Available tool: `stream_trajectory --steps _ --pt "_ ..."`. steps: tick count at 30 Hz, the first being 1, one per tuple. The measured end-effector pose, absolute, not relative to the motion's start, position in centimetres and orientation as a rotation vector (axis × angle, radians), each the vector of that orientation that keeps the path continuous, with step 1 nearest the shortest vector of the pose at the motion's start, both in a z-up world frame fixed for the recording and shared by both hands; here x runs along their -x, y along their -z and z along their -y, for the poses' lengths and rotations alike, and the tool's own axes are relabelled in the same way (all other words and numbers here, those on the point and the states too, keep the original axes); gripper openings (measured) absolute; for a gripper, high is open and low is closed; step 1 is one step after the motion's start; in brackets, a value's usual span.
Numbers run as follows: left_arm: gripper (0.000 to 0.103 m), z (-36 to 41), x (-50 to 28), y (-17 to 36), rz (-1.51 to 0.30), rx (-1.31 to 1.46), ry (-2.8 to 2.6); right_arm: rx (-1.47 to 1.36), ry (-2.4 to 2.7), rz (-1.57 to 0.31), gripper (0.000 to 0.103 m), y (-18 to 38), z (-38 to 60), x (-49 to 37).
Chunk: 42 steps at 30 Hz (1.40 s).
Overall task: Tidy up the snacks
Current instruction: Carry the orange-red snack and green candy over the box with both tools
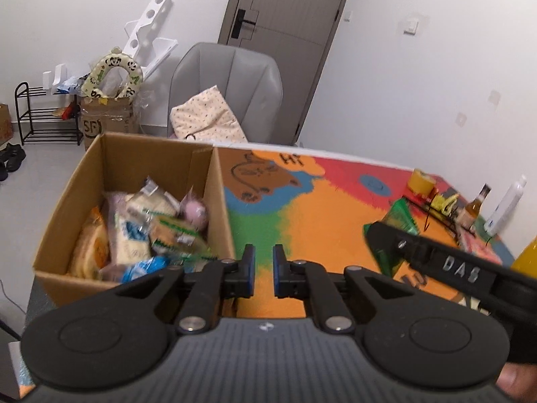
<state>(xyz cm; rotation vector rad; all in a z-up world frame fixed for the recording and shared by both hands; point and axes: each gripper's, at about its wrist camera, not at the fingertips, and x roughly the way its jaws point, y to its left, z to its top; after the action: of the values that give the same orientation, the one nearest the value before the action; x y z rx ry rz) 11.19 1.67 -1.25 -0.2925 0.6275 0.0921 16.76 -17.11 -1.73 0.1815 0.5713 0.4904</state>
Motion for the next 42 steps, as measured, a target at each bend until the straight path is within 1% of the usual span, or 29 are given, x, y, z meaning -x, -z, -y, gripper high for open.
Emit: stream_trajectory --steps 6,8,9,11,14,18,20,25,31,33,34,35,36,38,40,42 --pt "0.011 -1.7 -10.1 2.6 -0.669 0.306 -0.068 -0.19 -0.48 -0.587 0.036 3.0 17.6 -15.7" --pt "0.017 -1.7 -9.7 3.0 -0.674 0.305 -0.069 -0.191 -0.478 -0.592 0.036 3.3 17.7 -15.3" --pt "0.019 -1.6 -9.4 3.3 -0.676 0.302 -0.07 -0.189 -0.478 -0.594 0.036 3.4 17.7 -15.0" --pt "0.028 -1.5 -9.1 4.0 -0.678 0.301 -0.076 -0.185 -0.479 -0.599 0.036 3.8 17.8 -14.6" --pt "0.039 -1.5 -8.9 5.3 -0.69 0.302 -0.088 -0.186 -0.475 -0.611 0.036 4.6 18.1 -14.2" --pt "0.044 -1.3 -8.9 6.9 -0.711 0.302 -0.093 -0.183 -0.47 -0.631 0.036 5.6 18.4 -13.7" --pt "0.05 -1.1 -9.1 7.4 -0.713 0.289 -0.106 -0.184 -0.465 -0.638 0.036 6.1 18.8 -13.6" --pt "0.059 0.2 -10.2 9.1 -0.737 0.245 -0.122 -0.202 -0.446 -0.653 0.036 6.8 19.9 -13.8" --pt "0.059 2.0 -11.2 10.6 -0.736 0.145 -0.151 -0.228 -0.429 -0.657 0.036 7.4 21.0 -14.0" --pt "0.051 2.3 -11.1 10.6 -0.735 0.126 -0.165 -0.233 -0.426 -0.663 0.036 7.8 21.2 -14.0" --pt "0.04 2.2 -11.0 10.6 -0.735 0.126 -0.171 -0.236 -0.425 -0.667 0.036 8.0 21.2 -14.1" --pt "0.022 2.0 -11.0 10.5 -0.738 0.133 -0.17 -0.238 -0.426 -0.672 0.036 8.2 21.2 -14.1" --pt "0.018 1.6 -10.9 10.3 -0.745 0.159 -0.16 -0.237 -0.427 -0.677 0.036 8.3 21.1 -14.2" --pt "0.017 1.0 -10.8 10.1 -0.756 0.222 -0.109 -0.236 -0.433 -0.683 0.036 8.5 20.7 -14.2" --pt "0.016 1.4 -10.4 9.8 -0.738 0.191 -0.123 -0.234 -0.443 -0.685 0.036 8.5 20.4 -14.2" --pt "0.016 1.3 -10.2 9.6 -0.734 0.216 -0.109 -0.228 -0.452 -0.681 0.036 8.4 20.2 -14.0"
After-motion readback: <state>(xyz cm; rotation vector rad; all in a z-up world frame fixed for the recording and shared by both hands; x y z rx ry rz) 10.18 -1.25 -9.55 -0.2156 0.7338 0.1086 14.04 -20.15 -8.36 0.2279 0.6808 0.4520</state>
